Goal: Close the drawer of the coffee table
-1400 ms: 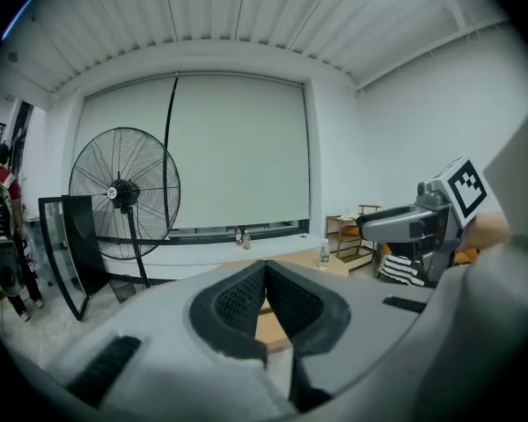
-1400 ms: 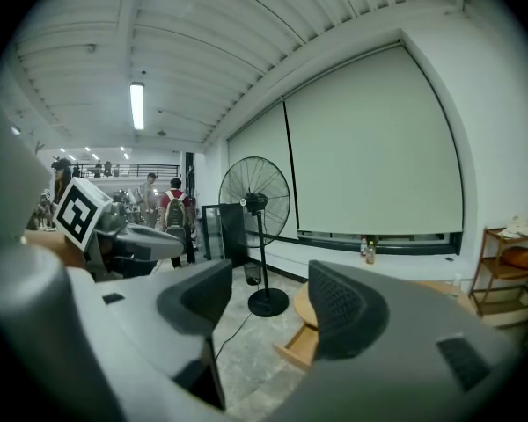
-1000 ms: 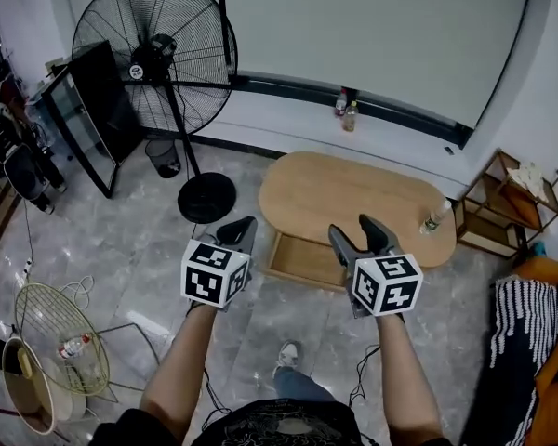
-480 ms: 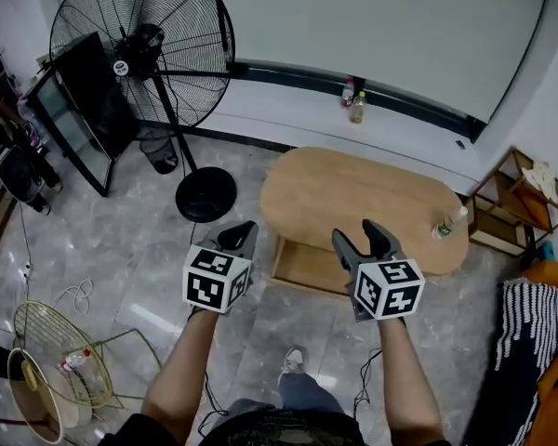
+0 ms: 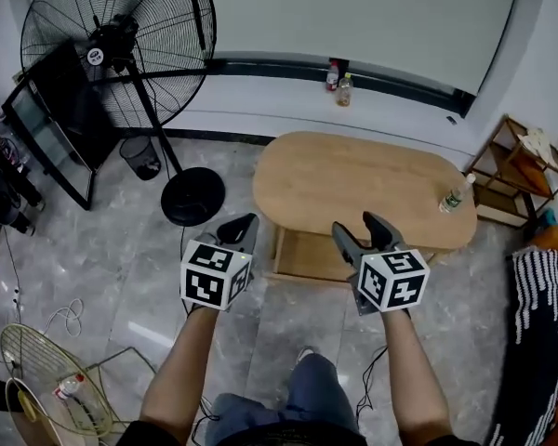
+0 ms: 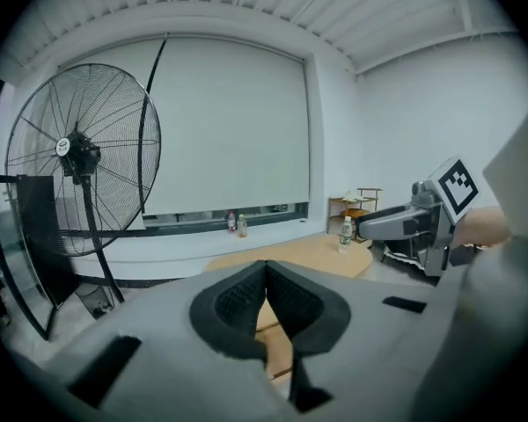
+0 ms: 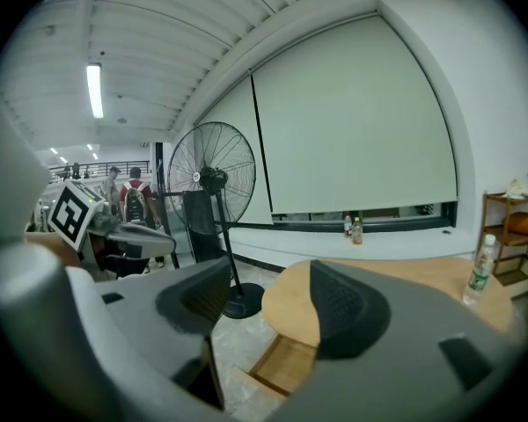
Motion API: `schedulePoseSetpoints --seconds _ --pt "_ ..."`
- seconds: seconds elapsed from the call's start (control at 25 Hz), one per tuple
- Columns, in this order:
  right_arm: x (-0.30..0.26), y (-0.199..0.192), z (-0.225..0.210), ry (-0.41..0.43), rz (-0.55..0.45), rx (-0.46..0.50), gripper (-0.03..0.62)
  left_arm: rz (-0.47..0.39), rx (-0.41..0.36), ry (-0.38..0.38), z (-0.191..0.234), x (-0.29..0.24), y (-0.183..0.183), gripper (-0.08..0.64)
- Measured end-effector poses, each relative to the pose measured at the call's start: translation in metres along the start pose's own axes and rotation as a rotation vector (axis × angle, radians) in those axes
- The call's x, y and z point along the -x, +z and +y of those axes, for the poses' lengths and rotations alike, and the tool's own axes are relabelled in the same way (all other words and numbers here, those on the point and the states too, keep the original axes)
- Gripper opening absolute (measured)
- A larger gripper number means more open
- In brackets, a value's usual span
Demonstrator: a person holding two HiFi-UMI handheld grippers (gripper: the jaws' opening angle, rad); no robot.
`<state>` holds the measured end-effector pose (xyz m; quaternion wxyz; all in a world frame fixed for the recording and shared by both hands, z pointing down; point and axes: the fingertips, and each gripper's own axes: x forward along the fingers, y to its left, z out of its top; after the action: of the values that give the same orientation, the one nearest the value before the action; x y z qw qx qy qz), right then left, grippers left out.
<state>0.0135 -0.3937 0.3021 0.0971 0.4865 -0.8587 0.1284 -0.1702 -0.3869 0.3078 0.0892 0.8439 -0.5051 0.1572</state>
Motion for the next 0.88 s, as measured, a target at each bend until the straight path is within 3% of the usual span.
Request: schedulePoseSetpoints --seconds 0.36,0.88 --pt "-0.026 -0.107 -0.014 -0.051 -0.015 -0.042 0.287 -0.046 -0.039 -0.062 0.003 -0.045 -0.085 0.008" --pt "-0.058 -0.242 -0.019 -0.060 -0.100 -0.079 0.287 -0.107 -0.079 -0.112 -0.015 -0.092 -0.207 0.008"
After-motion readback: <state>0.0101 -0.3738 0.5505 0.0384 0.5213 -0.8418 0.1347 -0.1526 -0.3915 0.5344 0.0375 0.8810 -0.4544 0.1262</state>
